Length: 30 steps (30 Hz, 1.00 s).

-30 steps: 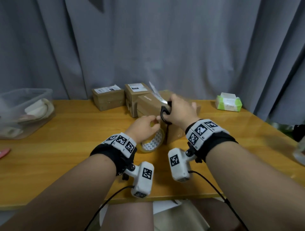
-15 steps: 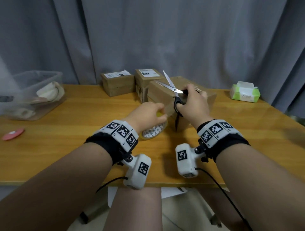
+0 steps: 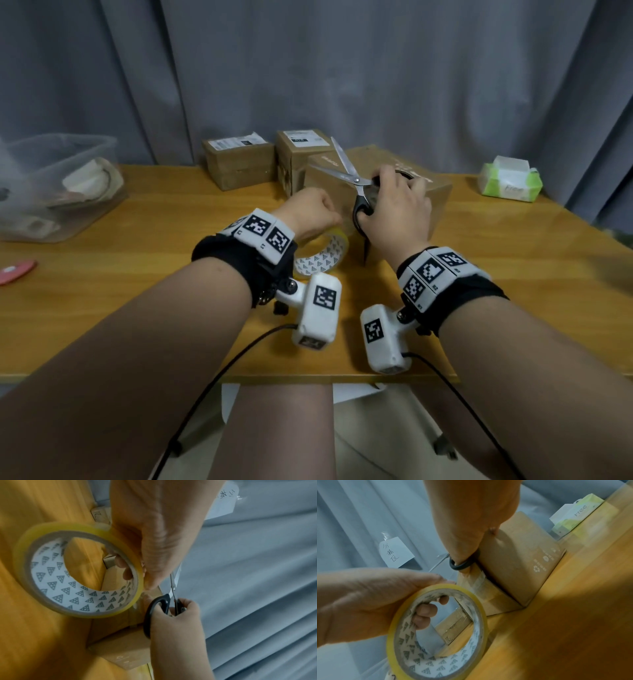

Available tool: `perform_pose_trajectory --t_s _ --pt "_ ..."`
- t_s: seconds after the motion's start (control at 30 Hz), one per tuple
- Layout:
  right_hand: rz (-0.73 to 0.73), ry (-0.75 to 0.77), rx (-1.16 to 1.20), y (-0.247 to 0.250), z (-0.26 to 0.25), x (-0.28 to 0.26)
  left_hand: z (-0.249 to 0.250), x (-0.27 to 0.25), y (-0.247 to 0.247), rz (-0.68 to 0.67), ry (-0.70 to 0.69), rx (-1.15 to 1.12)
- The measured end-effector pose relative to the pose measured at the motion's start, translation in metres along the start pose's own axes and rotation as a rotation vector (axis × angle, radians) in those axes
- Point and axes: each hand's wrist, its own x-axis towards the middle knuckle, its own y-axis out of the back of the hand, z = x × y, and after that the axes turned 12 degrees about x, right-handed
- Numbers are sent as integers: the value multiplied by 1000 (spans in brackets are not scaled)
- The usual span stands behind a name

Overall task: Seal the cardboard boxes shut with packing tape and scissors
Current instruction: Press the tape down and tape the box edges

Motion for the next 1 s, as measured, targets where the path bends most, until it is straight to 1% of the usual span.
perform_pose_trajectory --t_s 0.07,0.17,0.23,0.3,0.37,0.4,0.43,0.47,0.5,0.57,0.6,0.63,0.73,0.8,0.87,1.0 --pt "8 22 1 1 1 1 3 2 4 -55 44 -19" --pt "19 65 6 3 -1 2 6 3 8 -173 78 -97" --pt "-33 70 14 8 0 7 8 3 9 -229 98 -133" --pt "-91 14 159 21 2 16 8 3 9 -246 96 -139" --pt "-129 -70 393 42 4 21 7 3 7 -203 62 -94" --pt "-177 -113 496 54 5 19 6 3 5 -167 49 -74" --pt "-271 -171 584 65 5 15 5 2 4 -133 48 -69" --pt "-416 -256 641 76 8 9 5 1 3 -110 52 -84" --pt "-598 -350 662 84 12 1 5 0 2 -93 65 -107" --pt "-951 -497 613 92 25 -13 6 -1 1 -74 90 -138" --pt "-1066 -547 575 91 31 -19 6 -1 1 -72 97 -143" --pt "-1126 -585 547 88 36 -23 6 -1 1 -71 105 -142" --pt "-1158 -662 502 83 43 -28 4 0 0 -56 115 -137" --pt "-1173 -685 452 84 42 -29 3 1 0 -53 108 -130" --pt "-1149 -688 430 85 42 -29 2 0 -1 -50 98 -135" --pt "-1081 -654 490 78 33 -27 2 3 0 -68 89 -127"
